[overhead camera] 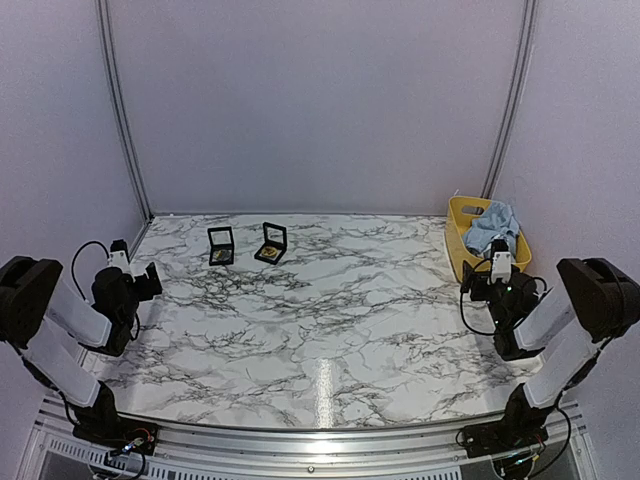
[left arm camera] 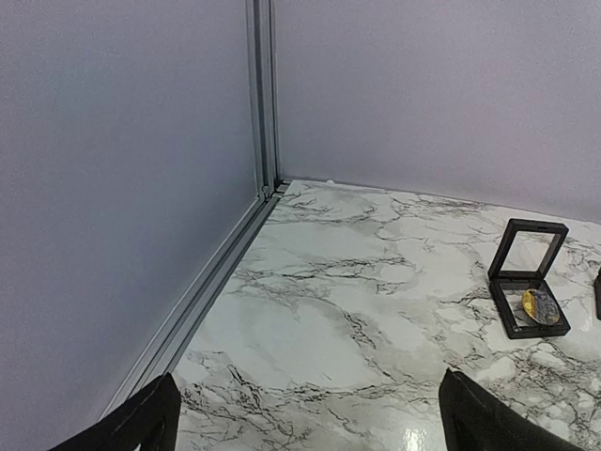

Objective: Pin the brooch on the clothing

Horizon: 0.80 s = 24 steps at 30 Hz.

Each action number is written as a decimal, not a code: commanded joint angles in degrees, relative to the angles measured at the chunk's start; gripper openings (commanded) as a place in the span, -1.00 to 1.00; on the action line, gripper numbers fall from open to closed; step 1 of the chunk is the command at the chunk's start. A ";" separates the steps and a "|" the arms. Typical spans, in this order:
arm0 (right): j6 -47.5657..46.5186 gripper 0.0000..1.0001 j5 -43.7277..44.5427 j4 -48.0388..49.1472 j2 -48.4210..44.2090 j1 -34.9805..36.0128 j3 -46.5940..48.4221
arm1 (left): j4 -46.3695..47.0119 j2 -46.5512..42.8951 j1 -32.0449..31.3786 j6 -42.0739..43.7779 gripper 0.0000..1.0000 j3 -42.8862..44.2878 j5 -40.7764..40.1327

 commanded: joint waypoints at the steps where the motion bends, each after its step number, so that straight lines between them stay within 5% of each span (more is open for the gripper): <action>1: -0.63 0.97 -0.62 0.36 -0.42 0.27 1.16 | 2.30 -0.59 0.06 0.11 0.98 0.64 0.40; 12: -0.50 0.97 -0.85 -3.99 -2.80 0.21 2.69 | -3.97 -3.60 1.88 -1.68 0.98 2.72 1.63; 14: 0.54 0.97 1.96 -15.19 -9.66 0.22 5.77 | -18.75 -9.69 1.91 -3.92 0.98 8.47 -3.90; 19: 6.36 0.96 3.99 -45.14 -26.67 0.13 19.10 | -26.58 -19.30 0.01 -4.91 0.98 18.79 -1.08; 24: 9.93 0.90 8.75 -70.51 -24.93 0.15 37.58 | -45.18 -22.45 -9.05 0.87 0.98 33.65 4.61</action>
